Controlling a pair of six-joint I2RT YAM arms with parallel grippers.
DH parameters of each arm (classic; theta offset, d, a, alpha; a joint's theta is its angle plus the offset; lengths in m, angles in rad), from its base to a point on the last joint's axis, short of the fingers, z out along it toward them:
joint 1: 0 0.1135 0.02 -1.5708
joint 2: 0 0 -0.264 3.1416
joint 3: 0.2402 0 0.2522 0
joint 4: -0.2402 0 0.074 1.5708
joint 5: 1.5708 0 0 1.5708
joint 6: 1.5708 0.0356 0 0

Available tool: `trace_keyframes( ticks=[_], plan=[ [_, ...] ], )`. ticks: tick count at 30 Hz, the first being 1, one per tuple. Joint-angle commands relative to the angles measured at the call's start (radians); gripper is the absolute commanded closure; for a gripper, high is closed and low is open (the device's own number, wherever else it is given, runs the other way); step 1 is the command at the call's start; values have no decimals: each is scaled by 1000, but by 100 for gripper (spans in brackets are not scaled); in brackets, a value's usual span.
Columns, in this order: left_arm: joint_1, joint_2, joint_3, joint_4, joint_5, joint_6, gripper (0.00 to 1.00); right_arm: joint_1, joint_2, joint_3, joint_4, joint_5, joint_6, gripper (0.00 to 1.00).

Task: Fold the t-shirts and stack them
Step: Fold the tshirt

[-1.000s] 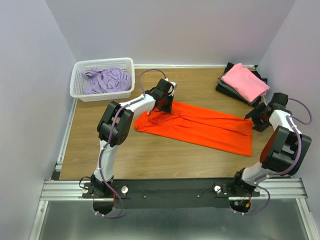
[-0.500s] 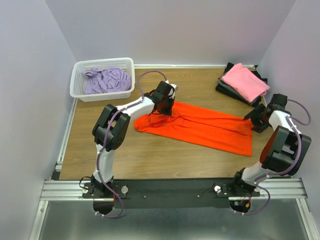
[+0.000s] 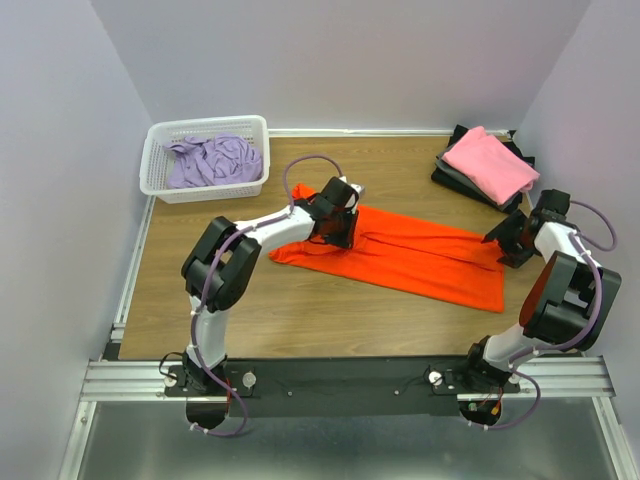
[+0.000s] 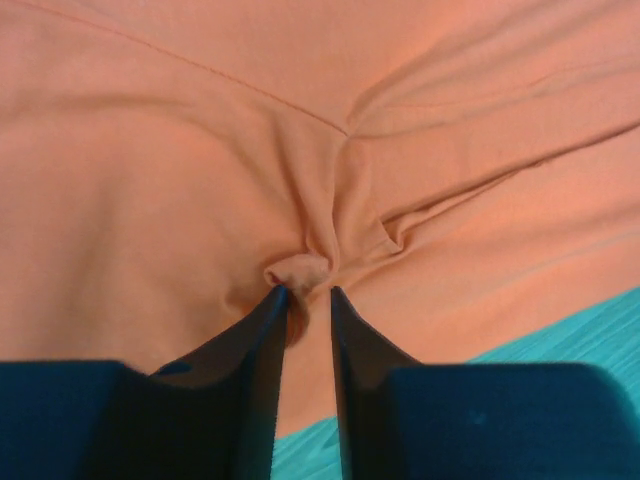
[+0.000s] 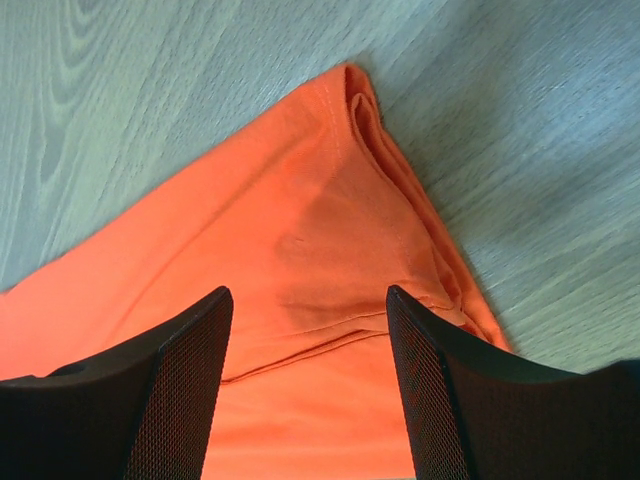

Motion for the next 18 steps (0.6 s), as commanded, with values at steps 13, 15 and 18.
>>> trace_keyframes(
  ticks=[13, 15, 18],
  plan=[
    [69, 17, 283, -247, -88, 6, 35, 81, -44, 58, -13, 21, -81, 30],
    [115, 23, 271, -247, -81, -6, 35, 102, -48, 71, -13, 11, -98, 30],
    [169, 31, 249, -236, -53, -21, 35, 125, -27, 83, -11, -29, -110, 30]
  ],
)
